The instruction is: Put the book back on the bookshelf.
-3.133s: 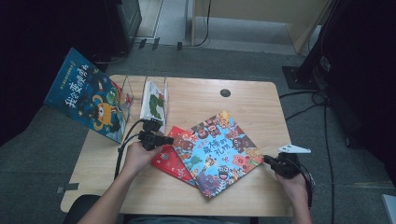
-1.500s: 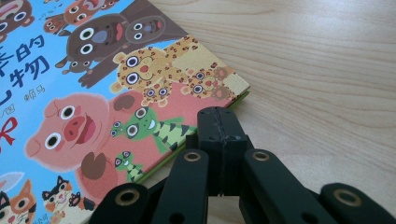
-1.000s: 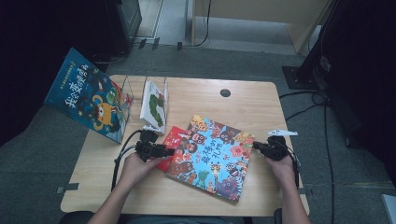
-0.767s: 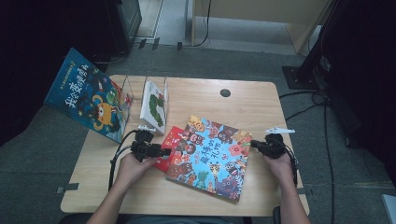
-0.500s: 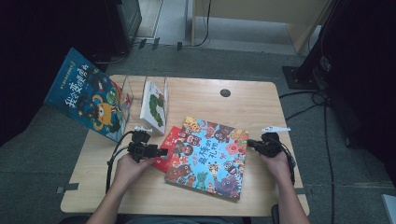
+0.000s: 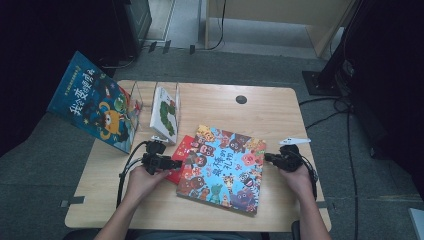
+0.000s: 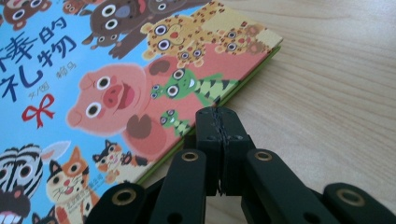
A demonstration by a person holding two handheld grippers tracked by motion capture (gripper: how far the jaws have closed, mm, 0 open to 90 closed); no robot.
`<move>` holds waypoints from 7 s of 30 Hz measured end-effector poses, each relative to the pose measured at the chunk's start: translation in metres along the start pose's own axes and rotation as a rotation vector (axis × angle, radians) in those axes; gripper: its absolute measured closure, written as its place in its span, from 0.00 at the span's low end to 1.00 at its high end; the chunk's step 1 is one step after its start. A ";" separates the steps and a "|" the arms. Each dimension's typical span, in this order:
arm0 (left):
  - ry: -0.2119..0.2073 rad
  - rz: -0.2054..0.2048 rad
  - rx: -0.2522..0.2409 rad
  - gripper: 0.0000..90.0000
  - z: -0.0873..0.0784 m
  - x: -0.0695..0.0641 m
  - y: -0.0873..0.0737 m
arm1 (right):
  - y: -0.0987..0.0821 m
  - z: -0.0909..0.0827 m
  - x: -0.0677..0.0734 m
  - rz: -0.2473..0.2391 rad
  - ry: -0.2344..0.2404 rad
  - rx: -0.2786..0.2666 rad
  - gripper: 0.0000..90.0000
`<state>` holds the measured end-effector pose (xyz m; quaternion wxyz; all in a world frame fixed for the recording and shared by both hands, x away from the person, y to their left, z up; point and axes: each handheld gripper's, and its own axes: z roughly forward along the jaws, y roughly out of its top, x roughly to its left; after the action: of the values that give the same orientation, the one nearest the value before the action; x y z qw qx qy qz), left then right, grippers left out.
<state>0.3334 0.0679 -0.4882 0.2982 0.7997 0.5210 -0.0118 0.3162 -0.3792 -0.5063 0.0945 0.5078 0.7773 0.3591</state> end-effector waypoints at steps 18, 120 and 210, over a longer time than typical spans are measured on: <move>-0.077 0.021 0.036 0.44 0.009 -0.019 0.002 | -0.015 -0.017 -0.006 0.032 -0.038 -0.025 1.00; -0.284 -0.098 0.072 0.74 -0.077 -0.025 0.081 | 0.005 0.029 0.070 -0.198 0.227 -0.023 1.00; -0.170 -0.323 -0.028 0.90 -0.300 0.075 0.032 | 0.037 0.060 0.069 -0.286 0.217 -0.017 0.60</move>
<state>0.3070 0.2676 -0.2520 0.3466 0.6974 0.6158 -0.1201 0.3410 -0.2841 -0.5103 0.0643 0.3495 0.8442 0.4013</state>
